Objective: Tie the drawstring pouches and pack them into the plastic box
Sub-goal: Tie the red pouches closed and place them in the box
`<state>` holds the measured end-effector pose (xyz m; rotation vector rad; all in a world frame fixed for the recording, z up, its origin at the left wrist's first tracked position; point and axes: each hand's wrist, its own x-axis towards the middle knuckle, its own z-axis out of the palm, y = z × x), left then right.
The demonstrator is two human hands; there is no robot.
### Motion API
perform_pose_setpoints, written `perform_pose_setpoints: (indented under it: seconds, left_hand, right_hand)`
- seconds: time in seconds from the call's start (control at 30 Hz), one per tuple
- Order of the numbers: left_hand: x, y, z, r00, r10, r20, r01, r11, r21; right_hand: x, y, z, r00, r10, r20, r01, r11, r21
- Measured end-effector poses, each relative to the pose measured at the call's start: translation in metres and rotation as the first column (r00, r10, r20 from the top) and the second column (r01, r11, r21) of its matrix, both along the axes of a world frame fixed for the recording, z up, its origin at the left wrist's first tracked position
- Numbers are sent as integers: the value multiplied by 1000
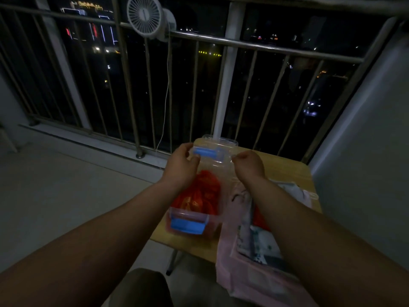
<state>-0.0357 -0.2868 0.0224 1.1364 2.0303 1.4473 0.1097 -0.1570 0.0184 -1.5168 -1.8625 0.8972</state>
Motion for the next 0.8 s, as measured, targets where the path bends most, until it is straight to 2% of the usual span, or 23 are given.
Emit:
perform_pose_setpoints:
  seconds: [0.2,0.33,0.43,0.5,0.63,0.73,0.8]
  left_hand:
    - [39,27,10,992,-113,-54,115,993,33]
    - [92,47,5,969,-245,-38,247,968,39]
    - [133,57,-14,930,-368,-22,366,929,-58]
    - [156,63,-34,926,-376,36,376,909,-181]
    - [177,72,-70,935,-340,97,352,865,-358]
    - [176,75,-80,935,-309,172,353,845,-402]
    - [174,80,-89,939,-261,224,332,857,-394]
  right_hand:
    - [73,13,-26,992,-92,-88,96,995,41]
    - [139,20,-49,978,-206,-32,205,979,-16]
    - [173,20,-60,974,-209,83,218,968,-123]
    - [185,16,-71,982,-169,80,184,955,-233]
    - [192,13,-92,994,-105,-2,95,907,-409]
    - [183,11,-96,964,-167,-209,35,854,-518]
    - [179,9,-99,936,-203,-287,16,840,-542]
